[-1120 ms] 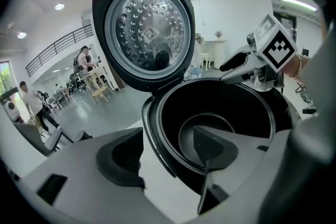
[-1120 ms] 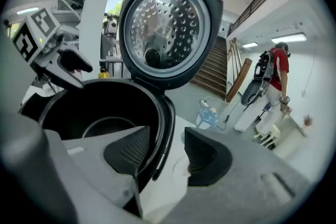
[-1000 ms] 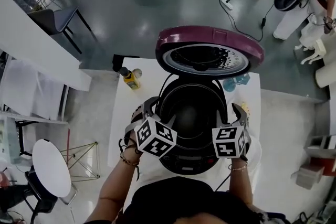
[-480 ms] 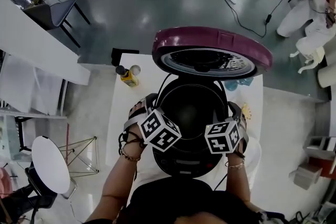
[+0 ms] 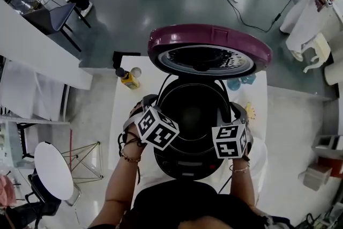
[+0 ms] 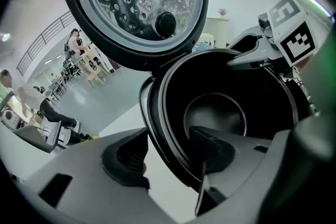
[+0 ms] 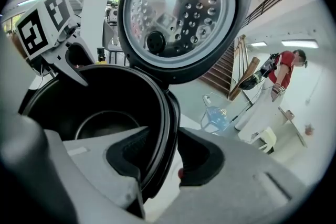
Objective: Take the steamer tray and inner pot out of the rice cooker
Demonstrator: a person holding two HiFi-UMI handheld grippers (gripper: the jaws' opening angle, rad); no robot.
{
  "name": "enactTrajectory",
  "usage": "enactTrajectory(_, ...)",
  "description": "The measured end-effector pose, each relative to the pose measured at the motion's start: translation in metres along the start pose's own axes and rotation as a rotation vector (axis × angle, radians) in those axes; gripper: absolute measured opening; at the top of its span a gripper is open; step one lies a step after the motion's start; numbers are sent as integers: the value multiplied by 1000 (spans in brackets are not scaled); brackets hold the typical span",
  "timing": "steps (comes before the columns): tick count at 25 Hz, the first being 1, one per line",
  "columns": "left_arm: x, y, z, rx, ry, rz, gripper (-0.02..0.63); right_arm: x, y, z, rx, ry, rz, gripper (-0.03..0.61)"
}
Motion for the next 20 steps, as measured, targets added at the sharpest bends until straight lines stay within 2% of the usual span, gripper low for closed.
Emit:
enactTrajectory(3,-4,-1,-1,-6,5,-11,234,-8,-2,1,21,-14,-31,120)
enactTrajectory(6,-10,-1,2,-36,25,-33,203,-14,-4,2,59,-42,-69,61)
enactTrajectory(10,-15,-2,3,-49,28,-43,188,-22,-6,-1,137,-71,-132,44)
enactTrajectory(13,-21,-3,2,-57,33,-57,169,-26,-8,-6,151,-75,-166,37)
enactTrajectory(16,-32,-5,0,-72,37,-92,100,-35,-12,-7,176,-85,-198,31)
enactTrajectory(20,-52,-6,2,-104,8,-135,80,-53,-20,-6,201,-90,-257,23)
Point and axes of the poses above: the fingertips, and each gripper's own axes: x forward along the fingers, z to its left, y out of its underside, the point moved 8 cm from there along -x, backward along the fingers, and after that the axes turned 1 degree about x, right-handed, at the moved point
